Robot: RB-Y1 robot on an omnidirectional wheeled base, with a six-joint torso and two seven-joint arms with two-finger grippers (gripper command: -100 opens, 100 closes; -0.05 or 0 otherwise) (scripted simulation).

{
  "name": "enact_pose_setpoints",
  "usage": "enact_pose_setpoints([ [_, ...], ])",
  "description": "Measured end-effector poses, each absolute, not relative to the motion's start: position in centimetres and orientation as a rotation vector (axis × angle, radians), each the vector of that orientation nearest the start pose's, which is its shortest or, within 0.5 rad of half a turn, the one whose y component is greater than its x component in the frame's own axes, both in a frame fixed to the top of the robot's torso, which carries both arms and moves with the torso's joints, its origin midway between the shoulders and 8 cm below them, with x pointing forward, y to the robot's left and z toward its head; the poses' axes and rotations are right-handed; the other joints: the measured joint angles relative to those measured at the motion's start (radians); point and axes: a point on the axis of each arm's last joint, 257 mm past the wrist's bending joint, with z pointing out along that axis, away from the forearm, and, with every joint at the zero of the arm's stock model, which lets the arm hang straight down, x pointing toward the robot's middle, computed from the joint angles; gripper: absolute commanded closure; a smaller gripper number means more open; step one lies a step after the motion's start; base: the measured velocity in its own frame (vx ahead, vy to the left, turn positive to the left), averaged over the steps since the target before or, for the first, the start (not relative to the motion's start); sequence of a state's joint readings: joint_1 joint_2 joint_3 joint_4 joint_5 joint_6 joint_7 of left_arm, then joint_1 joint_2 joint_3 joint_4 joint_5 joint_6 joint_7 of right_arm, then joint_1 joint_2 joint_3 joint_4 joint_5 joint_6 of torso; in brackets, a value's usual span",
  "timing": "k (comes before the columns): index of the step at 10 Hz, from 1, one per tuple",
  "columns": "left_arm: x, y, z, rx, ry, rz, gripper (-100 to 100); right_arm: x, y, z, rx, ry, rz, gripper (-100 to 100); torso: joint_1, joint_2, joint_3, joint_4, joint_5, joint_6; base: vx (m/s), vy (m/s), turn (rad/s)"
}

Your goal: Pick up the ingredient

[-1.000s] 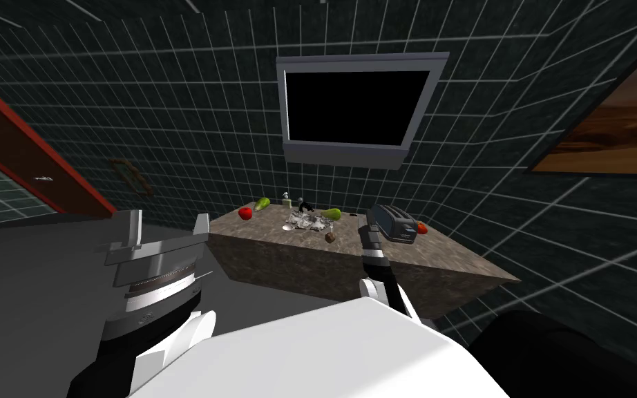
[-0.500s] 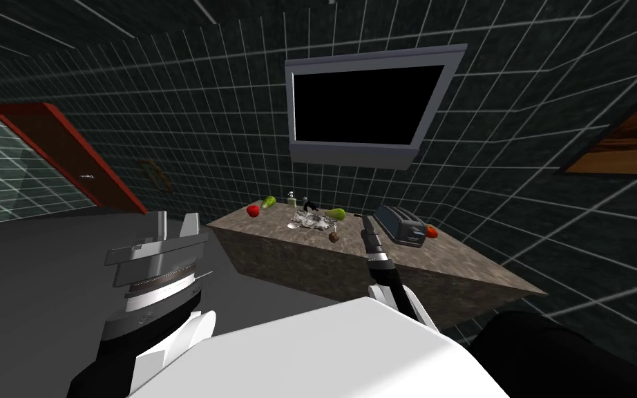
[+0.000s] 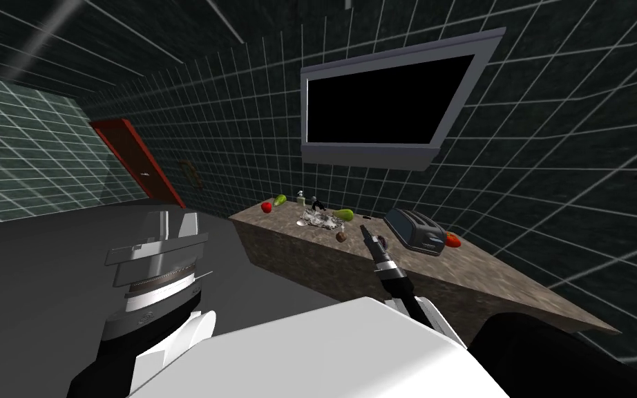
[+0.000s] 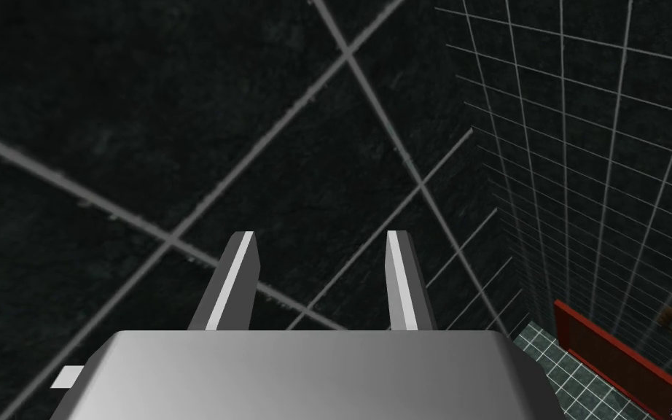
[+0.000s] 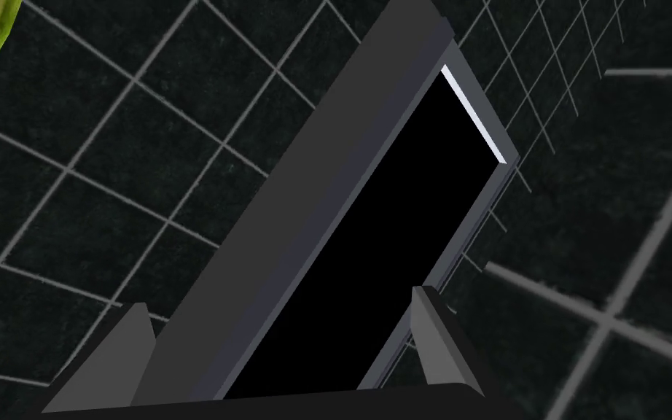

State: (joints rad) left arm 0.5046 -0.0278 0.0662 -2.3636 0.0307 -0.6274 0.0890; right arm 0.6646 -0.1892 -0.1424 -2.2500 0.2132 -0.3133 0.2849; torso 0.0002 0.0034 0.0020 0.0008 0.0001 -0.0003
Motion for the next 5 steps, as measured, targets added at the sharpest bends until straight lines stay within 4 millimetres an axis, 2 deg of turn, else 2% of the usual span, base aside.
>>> enact_pose_setpoints([
  [4,29.5,29.6,8.1,-0.537,0.41,-1.377,0,33.7,-35.4,-10.5,0.37,1.314,0.378,-100,-0.001,-0.001,-0.001,0.0,0.0,0.001,-0.028,0.007,0.173],
  [5,29.5,29.6,8.1,-0.537,0.41,-1.377,0,33.3,-36.0,-11.2,0.341,1.355,0.316,-100,-0.001,-0.001,-0.001,0.0,0.0,0.0,-0.025,0.006,0.268],
])
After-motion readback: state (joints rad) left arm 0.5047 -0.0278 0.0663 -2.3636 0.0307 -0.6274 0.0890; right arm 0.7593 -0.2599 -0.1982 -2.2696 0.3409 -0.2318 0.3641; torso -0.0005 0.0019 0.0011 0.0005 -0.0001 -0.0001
